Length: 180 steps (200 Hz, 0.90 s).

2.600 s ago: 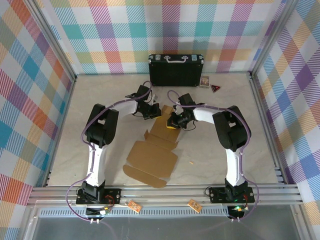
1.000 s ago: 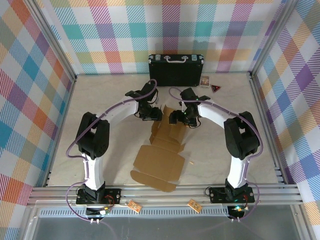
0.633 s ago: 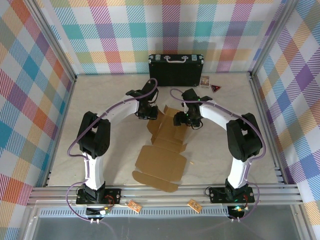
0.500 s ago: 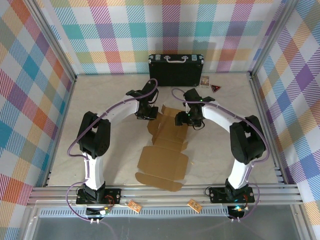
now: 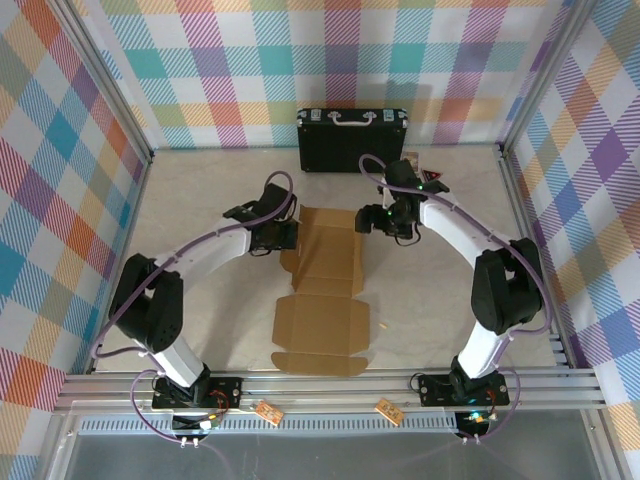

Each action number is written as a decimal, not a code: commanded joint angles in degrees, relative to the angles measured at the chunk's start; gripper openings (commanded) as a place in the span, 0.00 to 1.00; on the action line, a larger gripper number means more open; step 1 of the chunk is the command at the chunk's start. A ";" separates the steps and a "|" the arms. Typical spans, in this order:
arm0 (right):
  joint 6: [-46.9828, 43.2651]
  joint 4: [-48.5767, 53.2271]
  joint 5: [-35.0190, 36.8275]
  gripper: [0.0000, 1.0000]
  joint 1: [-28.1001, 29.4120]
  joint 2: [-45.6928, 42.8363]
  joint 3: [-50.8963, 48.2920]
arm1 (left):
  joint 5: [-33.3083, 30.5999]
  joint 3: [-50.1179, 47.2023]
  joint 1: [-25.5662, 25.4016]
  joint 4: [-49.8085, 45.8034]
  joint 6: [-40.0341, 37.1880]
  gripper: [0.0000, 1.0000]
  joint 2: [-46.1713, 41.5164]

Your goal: Fold the paper box

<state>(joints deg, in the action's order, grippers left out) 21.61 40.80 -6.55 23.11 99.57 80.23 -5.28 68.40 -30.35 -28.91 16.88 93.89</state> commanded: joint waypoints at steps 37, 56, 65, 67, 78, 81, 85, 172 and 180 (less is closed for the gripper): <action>-1.78 3.85 -5.55 0.74 0.61 4.36 4.96 | -2.28 -8.58 0.05 10.81 1.08 0.00 -6.35; -2.14 3.87 -5.66 0.68 1.29 4.63 4.58 | -2.28 -10.89 0.03 12.47 1.71 0.00 -7.73; -2.37 4.12 -4.90 0.65 1.48 4.69 4.26 | -2.44 -11.81 -0.06 15.06 1.96 0.00 -8.46; -2.43 4.18 -4.77 0.64 1.51 4.63 4.13 | -2.50 -12.04 -0.06 15.27 1.98 0.00 -8.63; -2.65 4.34 -3.59 0.60 1.50 4.59 3.62 | -2.69 -13.36 -0.05 16.47 2.11 0.00 -9.69; -2.67 4.35 -3.38 0.59 1.46 4.54 3.42 | -2.90 -13.69 0.01 16.77 2.18 0.00 -9.98; -2.79 4.38 -3.22 0.58 1.52 4.59 3.22 | -3.17 -14.15 -0.01 17.17 2.23 0.00 -10.42; -4.46 2.30 -0.21 0.37 -2.00 5.42 -1.12 | -3.90 -21.08 -0.03 23.08 2.03 0.00 -16.85; -4.73 2.02 -0.96 0.37 -2.59 5.72 -0.99 | -3.94 -21.57 -0.01 23.52 2.11 0.00 -17.27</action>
<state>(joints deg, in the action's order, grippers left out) 18.31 42.92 -7.07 22.35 104.33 79.59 -8.03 48.53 -30.35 -9.67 18.59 78.91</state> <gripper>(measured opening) 0.371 0.051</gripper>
